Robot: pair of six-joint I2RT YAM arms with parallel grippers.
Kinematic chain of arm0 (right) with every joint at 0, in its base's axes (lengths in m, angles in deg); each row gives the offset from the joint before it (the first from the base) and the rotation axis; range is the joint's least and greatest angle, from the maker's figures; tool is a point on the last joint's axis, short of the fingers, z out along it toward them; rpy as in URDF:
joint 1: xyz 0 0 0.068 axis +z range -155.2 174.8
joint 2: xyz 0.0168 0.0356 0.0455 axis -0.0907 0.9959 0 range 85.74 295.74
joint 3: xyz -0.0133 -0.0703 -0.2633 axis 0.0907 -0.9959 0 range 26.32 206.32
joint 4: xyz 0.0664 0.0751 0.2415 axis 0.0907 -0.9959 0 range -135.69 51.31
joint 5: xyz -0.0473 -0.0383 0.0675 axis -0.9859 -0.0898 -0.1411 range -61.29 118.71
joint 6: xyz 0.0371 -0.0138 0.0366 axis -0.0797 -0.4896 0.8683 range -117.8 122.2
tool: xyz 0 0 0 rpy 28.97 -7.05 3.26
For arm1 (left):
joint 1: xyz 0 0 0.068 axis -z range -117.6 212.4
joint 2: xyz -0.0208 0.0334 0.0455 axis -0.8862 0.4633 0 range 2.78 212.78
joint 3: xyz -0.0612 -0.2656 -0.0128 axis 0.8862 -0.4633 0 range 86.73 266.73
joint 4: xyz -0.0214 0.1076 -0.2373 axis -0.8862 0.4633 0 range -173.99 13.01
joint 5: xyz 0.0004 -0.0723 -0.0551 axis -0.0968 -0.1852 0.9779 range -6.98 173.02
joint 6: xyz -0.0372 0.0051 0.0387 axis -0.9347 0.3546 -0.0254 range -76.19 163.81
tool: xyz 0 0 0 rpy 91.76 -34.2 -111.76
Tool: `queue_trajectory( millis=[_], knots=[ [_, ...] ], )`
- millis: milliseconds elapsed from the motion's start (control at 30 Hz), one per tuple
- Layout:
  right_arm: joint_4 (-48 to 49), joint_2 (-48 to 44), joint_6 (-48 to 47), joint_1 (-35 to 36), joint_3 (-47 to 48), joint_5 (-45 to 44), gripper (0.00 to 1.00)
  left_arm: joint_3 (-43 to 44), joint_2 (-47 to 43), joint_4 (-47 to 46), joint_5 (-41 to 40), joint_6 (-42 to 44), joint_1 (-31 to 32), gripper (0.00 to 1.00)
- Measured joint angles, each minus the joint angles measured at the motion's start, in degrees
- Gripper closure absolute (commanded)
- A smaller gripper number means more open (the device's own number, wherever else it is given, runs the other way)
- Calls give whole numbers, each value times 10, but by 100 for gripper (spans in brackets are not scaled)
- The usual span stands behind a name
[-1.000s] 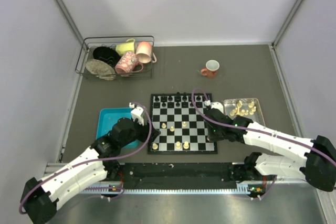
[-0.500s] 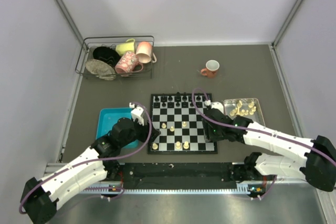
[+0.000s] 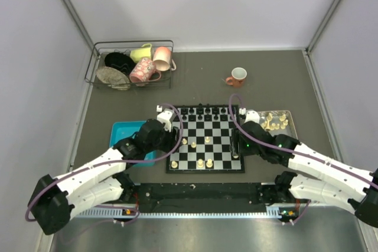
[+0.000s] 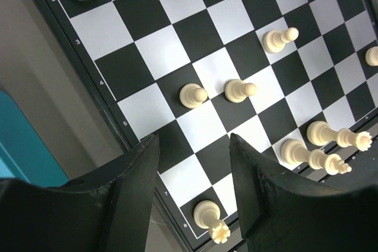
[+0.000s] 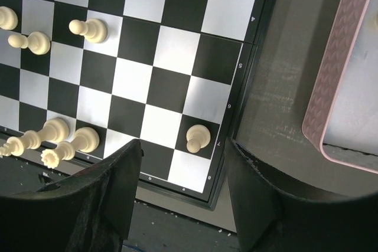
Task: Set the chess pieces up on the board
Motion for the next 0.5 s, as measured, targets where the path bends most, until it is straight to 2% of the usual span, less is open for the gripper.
queue_trajectory(
  millis=[500],
  knots=[
    [-3, -22, 11, 0, -38, -1, 41, 50, 105, -7, 17, 23, 5, 45]
  ],
)
